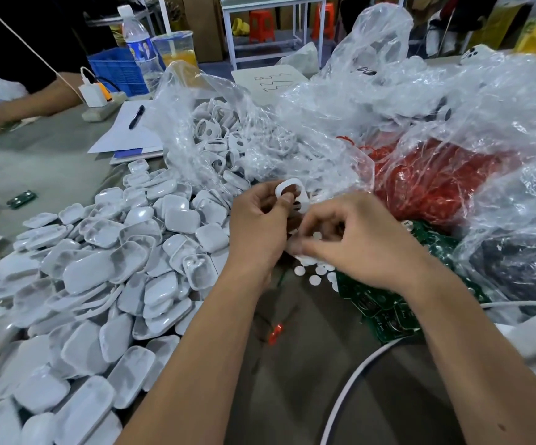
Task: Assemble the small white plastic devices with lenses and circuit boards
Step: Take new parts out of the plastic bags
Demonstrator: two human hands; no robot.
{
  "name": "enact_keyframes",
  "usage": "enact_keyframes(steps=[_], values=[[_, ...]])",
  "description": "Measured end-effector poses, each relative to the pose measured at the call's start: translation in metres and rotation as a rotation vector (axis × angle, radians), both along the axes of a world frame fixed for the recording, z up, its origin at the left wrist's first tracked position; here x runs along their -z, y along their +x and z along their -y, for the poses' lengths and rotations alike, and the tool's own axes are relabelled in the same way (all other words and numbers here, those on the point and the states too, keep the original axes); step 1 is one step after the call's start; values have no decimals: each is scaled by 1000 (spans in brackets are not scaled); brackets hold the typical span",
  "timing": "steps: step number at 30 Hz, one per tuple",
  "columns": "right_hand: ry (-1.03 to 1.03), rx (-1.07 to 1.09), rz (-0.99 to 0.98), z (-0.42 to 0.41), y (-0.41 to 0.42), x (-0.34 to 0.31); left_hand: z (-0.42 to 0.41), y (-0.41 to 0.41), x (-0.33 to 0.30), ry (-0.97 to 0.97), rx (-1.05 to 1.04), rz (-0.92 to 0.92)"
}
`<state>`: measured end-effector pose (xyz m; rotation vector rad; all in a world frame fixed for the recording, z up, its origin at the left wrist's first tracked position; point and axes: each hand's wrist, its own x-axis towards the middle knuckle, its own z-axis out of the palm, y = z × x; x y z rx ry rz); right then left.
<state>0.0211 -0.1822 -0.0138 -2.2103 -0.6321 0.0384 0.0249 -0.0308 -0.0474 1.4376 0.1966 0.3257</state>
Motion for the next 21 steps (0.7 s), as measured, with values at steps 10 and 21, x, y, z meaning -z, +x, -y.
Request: enact_keyframes(steps=[10, 21], values=[[-184, -551, -308, -28, -28, 5, -18, 2, -6, -158, -31, -3], [-201, -561, -397, -35, -35, 0, -19, 0, -8, -144, -28, 42]])
